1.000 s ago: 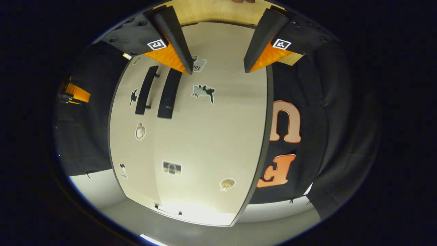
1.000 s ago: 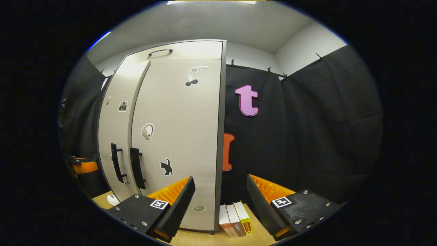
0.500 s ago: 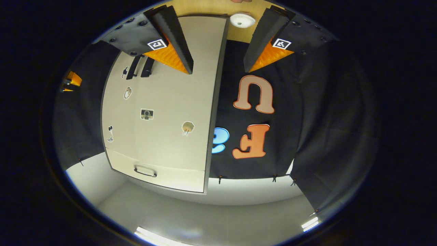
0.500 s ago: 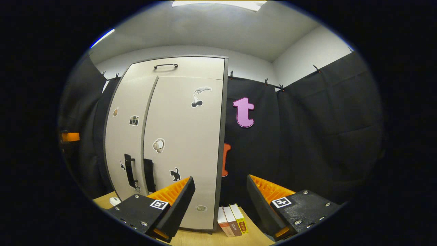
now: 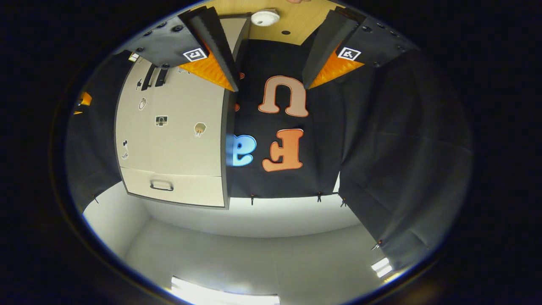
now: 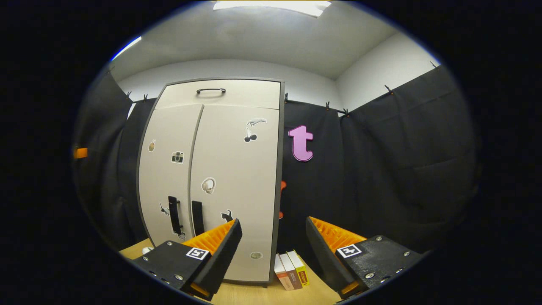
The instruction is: Grab one shoe with the right hand and put it into the shoe cabinet, grab the other shoe with the left hand and put it into the shoe cabinet; then close the right door with the right hand and the left door with the left hand.
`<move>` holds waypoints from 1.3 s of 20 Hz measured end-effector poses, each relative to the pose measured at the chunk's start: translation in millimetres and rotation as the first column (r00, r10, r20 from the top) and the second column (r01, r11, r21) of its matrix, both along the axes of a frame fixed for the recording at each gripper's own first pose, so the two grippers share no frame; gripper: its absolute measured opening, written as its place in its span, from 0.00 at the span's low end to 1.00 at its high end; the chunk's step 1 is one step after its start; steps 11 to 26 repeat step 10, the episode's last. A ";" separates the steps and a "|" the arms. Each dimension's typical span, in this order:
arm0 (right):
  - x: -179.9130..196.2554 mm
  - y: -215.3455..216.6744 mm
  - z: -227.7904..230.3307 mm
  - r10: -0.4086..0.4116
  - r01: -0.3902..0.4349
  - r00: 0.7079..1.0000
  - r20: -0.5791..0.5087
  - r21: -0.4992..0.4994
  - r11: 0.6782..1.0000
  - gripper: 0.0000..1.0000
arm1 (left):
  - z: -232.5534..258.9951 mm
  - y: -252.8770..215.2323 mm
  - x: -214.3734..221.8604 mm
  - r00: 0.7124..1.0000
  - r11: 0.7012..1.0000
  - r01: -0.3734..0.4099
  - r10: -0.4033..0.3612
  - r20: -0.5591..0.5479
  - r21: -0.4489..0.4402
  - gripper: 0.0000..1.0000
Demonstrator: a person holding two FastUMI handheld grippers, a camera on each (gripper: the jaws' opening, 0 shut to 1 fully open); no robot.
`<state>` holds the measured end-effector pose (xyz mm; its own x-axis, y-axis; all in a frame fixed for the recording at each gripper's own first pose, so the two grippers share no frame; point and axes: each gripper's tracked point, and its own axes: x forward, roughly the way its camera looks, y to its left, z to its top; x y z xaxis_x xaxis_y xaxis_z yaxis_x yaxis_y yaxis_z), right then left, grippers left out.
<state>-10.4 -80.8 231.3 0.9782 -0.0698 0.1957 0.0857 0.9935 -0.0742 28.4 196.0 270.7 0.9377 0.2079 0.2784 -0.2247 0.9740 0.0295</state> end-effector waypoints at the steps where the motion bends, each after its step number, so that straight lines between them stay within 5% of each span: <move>1: -0.5 0.3 1.8 0.000 0.000 1.000 0.003 -0.003 1.000 0.94 | 11.6 7.4 3.9 1.000 1.000 -0.008 0.008 0.003 0.001 0.96; 26: -8.6 4.7 0.5 0.011 -0.011 1.000 -0.002 -0.006 1.000 0.94 | -6.9 4.0 8.8 0.999 1.000 0.006 -0.006 -0.048 -0.013 0.96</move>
